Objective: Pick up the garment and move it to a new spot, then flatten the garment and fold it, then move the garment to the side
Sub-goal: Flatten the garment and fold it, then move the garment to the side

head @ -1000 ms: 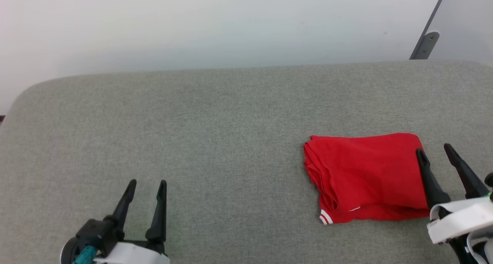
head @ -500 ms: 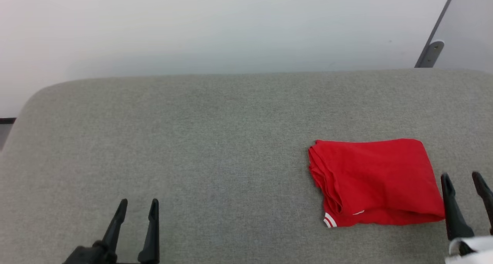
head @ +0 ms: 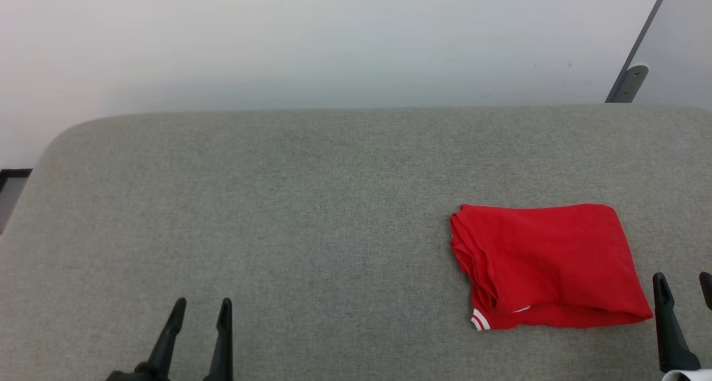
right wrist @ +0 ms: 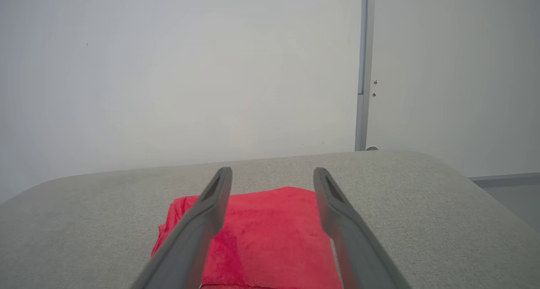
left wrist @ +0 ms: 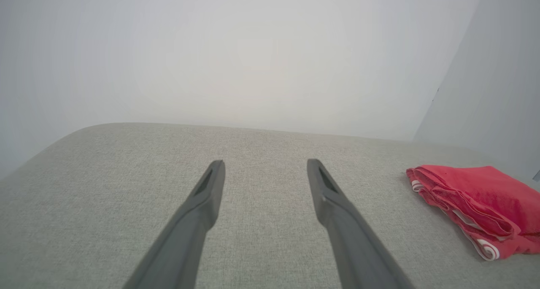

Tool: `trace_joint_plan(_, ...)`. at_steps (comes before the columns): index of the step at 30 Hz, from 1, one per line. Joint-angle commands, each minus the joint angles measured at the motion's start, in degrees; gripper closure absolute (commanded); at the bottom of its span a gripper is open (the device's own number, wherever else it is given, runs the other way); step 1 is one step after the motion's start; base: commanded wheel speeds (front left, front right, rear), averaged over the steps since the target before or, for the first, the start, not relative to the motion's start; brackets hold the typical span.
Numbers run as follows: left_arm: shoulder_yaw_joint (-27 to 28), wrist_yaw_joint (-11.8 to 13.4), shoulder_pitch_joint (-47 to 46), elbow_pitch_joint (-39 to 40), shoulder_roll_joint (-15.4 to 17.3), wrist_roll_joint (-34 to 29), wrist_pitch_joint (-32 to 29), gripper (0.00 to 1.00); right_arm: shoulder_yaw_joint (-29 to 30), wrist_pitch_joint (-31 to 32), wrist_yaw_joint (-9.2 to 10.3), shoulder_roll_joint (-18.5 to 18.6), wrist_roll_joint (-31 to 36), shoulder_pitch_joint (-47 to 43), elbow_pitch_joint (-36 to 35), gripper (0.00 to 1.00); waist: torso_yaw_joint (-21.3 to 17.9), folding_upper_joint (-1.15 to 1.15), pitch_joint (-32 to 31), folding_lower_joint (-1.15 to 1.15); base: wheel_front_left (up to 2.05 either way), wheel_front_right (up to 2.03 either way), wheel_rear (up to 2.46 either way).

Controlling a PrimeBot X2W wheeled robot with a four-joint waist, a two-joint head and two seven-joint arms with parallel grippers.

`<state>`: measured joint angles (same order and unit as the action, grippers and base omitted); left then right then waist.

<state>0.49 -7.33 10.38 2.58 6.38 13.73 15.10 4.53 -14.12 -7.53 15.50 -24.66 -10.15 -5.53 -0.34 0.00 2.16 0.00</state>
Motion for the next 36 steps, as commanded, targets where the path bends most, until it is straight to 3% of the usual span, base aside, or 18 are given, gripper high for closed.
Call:
trace_joint_plan(1,-0.1,-0.2,-0.4,0.0,0.1,-0.2,0.0,0.00,-0.2,0.2,0.09,-0.1,0.2,-0.1,-0.4,0.00,0.0,0.00,0.0,0.00,0.00,0.00,0.00)
trace_joint_plan(8,-0.3,-0.2,-0.5,0.2,-0.6,0.4,0.0,0.00,-0.9,0.9,0.09,-0.1,0.5,1.0,-0.4,0.00,0.3,0.00,0.5,0.00,0.00,0.00,0.00)
trace_joint_plan(14,-0.5,-0.2,-2.6,0.6,-1.3,0.3,0.0,0.00,-2.0,7.3,0.09,4.4,2.7,4.5,0.8,0.00,0.8,0.00,3.0,0.00,0.00,0.00,0.00)
trace_joint_plan(19,-1.4,-0.2,-5.5,0.0,-1.6,0.2,0.0,0.00,-5.0,17.8,0.09,12.4,0.7,9.3,1.6,0.00,1.2,0.00,6.9,0.00,0.00,0.00,0.00)
trace_joint_plan(26,-3.7,-0.2,-10.5,-1.5,-1.5,0.0,0.0,0.00,-10.9,40.4,0.09,25.1,-13.5,17.0,5.0,0.00,1.5,0.00,12.7,0.00,0.00,0.00,0.00)
trace_joint_plan(32,-6.5,-0.2,-15.0,-2.6,-1.1,0.0,0.0,0.00,-11.9,54.9,0.09,29.1,-20.4,24.4,10.0,0.00,2.0,0.00,17.0,0.00,0.00,0.00,0.00)
trace_joint_plan(36,-8.4,-0.2,-18.3,-3.4,-0.7,0.0,0.0,0.00,-13.7,59.3,0.09,27.9,-21.2,28.9,12.8,0.00,2.5,0.00,19.5,0.00,0.00,0.00,0.00)
